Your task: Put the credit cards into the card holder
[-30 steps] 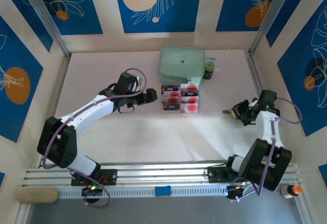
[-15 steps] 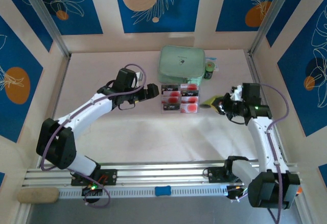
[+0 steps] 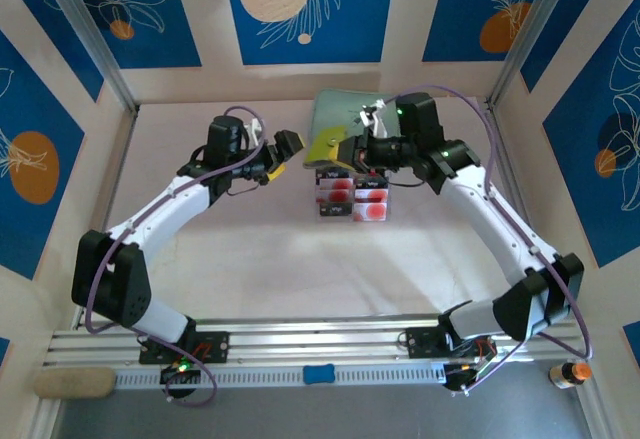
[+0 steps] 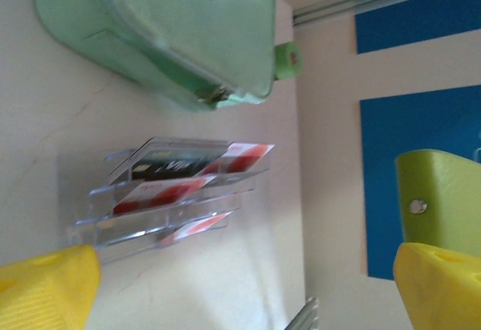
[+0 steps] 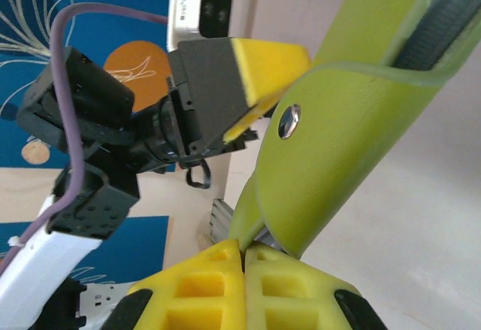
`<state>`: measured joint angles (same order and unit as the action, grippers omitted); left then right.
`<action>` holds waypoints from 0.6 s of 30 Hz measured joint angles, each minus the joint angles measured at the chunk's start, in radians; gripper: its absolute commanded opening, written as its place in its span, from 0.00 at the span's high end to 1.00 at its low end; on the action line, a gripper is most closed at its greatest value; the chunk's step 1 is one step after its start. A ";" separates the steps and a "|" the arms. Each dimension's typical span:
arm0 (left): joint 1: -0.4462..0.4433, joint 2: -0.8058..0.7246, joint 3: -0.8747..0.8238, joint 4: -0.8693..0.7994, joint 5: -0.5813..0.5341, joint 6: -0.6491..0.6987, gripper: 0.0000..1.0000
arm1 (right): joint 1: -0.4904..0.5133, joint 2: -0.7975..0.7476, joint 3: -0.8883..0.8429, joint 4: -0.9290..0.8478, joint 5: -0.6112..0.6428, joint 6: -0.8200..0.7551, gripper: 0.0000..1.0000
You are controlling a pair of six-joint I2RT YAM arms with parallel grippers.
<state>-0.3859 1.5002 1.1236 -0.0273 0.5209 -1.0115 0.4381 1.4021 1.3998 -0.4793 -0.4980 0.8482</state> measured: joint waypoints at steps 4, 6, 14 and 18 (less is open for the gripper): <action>0.018 0.000 -0.050 0.121 0.023 -0.133 0.00 | 0.040 0.073 0.066 0.029 -0.009 0.007 1.00; 0.023 0.000 -0.076 0.171 0.029 -0.194 0.00 | 0.054 0.098 0.086 0.049 -0.008 0.013 1.00; 0.032 -0.001 -0.147 0.329 0.028 -0.367 0.00 | 0.086 0.145 0.106 0.099 -0.019 0.035 1.00; 0.045 -0.023 -0.175 0.368 0.021 -0.406 0.00 | 0.086 0.146 0.106 0.109 -0.019 0.043 1.00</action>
<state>-0.3408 1.4773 0.9482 0.3405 0.5419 -1.4170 0.5243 1.5486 1.5055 -0.3698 -0.5171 0.8913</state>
